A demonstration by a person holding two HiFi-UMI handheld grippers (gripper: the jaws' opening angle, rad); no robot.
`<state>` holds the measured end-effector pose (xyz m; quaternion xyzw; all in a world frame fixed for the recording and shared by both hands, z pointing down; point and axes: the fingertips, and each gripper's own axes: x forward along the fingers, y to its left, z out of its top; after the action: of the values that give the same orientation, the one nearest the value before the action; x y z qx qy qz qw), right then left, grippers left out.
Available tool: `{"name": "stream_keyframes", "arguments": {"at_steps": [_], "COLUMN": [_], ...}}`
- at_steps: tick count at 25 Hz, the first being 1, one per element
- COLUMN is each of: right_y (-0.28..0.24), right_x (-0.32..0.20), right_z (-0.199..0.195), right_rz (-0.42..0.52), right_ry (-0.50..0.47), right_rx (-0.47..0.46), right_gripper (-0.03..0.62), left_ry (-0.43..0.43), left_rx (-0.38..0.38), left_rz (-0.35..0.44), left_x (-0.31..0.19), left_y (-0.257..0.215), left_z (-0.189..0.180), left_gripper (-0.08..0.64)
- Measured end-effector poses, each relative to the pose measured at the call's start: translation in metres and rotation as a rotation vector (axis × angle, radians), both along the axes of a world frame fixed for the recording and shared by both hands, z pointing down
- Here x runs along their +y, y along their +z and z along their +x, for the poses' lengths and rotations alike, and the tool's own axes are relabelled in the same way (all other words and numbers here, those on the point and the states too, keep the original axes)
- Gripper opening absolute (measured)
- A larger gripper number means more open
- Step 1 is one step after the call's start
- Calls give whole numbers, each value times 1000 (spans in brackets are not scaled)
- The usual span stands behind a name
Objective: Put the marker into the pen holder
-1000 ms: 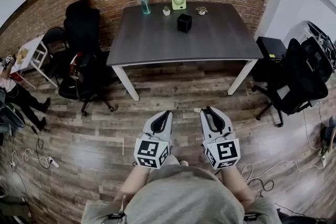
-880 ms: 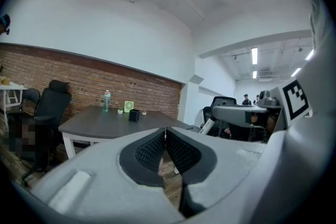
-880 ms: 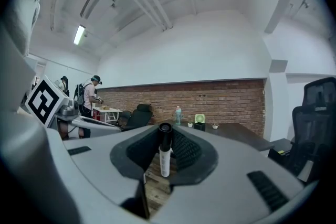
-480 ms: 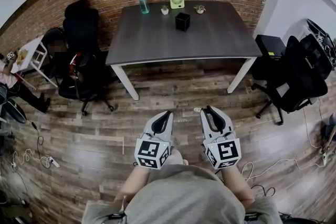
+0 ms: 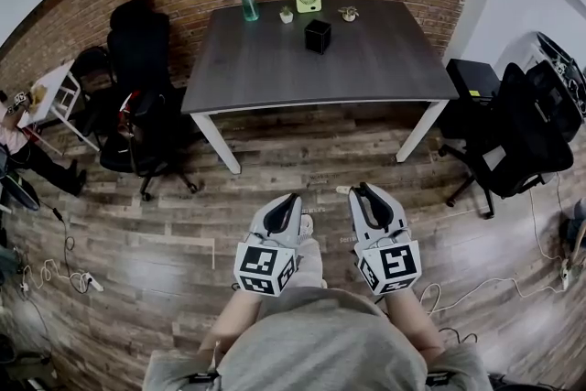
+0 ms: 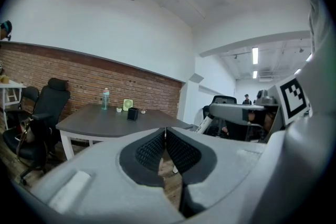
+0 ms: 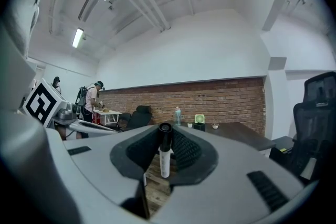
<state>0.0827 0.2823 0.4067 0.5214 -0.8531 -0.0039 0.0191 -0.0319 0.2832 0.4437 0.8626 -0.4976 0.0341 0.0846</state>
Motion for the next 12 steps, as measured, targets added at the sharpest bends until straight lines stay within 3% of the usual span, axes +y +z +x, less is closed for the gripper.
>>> {"name": "stream_keyframes", "arguments": {"at_steps": [12], "right_y": [4], "right_x": [-62], "right_z": [16], "right_rz": [-4], "right_ry": [8], "right_rx": [7], "right_gripper": [74], "left_ry": [16], "left_rx": [3], "left_rz": [3], "left_x": [-63], "left_y": [2], "left_z": [17], "left_gripper": [21]}}
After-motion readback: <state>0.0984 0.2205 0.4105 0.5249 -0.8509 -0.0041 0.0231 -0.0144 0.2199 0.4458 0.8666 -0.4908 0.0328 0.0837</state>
